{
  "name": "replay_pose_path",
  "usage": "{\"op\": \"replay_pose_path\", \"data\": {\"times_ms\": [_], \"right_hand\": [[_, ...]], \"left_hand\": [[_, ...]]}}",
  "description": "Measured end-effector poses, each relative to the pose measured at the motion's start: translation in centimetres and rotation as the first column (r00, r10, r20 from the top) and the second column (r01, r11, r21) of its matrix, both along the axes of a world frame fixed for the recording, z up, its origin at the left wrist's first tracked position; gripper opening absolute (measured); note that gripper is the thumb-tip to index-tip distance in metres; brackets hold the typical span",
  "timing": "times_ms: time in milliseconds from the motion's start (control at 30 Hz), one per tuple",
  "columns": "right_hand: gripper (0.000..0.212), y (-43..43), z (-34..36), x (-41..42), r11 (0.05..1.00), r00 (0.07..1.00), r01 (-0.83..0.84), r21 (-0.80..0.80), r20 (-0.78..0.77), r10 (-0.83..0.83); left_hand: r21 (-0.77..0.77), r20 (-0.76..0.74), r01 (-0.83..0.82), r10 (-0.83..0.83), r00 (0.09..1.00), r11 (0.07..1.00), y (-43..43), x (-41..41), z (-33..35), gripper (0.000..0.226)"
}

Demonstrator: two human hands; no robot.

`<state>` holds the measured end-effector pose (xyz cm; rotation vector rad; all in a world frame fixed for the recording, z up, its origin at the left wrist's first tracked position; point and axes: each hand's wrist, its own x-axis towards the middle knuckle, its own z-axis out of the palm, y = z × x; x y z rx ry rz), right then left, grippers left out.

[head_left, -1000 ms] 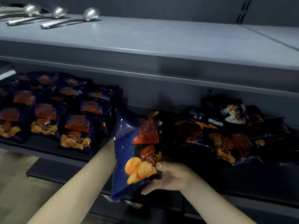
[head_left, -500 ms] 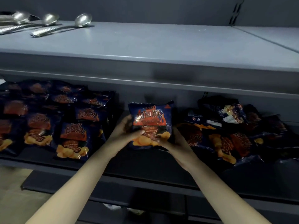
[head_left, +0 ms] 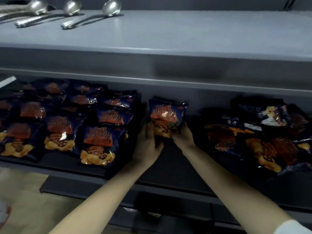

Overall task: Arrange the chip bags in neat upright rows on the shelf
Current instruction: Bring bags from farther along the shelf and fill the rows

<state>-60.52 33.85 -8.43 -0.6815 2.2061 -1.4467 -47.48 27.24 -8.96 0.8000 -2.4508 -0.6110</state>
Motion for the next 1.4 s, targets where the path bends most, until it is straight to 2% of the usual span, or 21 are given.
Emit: {"op": "replay_pose_path", "data": {"times_ms": [133, 267, 533, 700, 767, 833, 933, 1033, 1133, 1400], "right_hand": [[0.046, -3.3, 0.1, -0.4, 0.994, 0.993, 0.1, -0.035, 0.06, -0.098], [0.048, -5.7, 0.7, -1.0, 0.996, 0.995, 0.088, -0.018, 0.048, -0.087], [0.053, -7.7, 0.7, 0.0, 0.992, 0.993, 0.121, -0.027, -0.006, -0.121], [0.069, -6.7, 0.9, 1.0, 0.968, 0.971, 0.197, -0.158, -0.103, -0.215], [0.07, -5.9, 1.4, 1.3, 0.964, 0.962, 0.186, -0.191, -0.165, -0.218], [0.068, -4.7, 2.2, 1.5, 0.967, 0.939, 0.145, -0.209, -0.278, -0.201], [0.061, -2.2, 3.9, 1.2, 0.977, 0.857, 0.075, -0.2, -0.488, -0.166], [0.057, 1.0, 5.4, 0.3, 0.988, 0.789, 0.064, -0.138, -0.599, -0.135], [0.053, 4.8, 5.6, -0.7, 0.985, 0.738, 0.144, -0.095, -0.653, -0.17], [0.051, 15.2, 4.6, -3.3, 0.918, 0.669, 0.397, 0.017, -0.69, -0.277]], "left_hand": [[-0.144, 0.182, 0.07, -0.043, 0.982, 0.987, 1.0, 0.7, -2.6, 0.073], [-0.146, 0.267, 0.095, -0.053, 0.962, 0.985, 0.4, 0.3, -2.9, 0.064], [-0.142, 0.3, 0.119, -0.072, 0.951, 0.983, 0.4, 0.8, -3.2, 0.059], [-0.152, 0.312, 0.122, -0.07, 0.948, 0.981, 0.0, 0.8, -3.1, 0.059], [-0.149, 0.317, 0.131, -0.078, 0.945, 0.98, -0.2, 0.9, -3.0, 0.058], [-0.154, 0.304, 0.15, -0.097, 0.948, 0.977, -0.2, 0.8, -2.7, 0.055], [-0.155, 0.241, 0.202, -0.161, 0.957, 0.967, 0.3, -0.2, -1.6, 0.053], [-0.196, 0.166, 0.265, -0.234, 0.958, 0.944, 1.5, -2.5, 0.2, 0.052], [-0.264, 0.071, 0.33, -0.323, 0.944, 0.906, 3.4, -4.7, 1.6, 0.052], [-0.321, 0.07, 0.515, -0.522, 0.85, 0.795, 9.7, -8.8, 2.9, 0.056]]}}
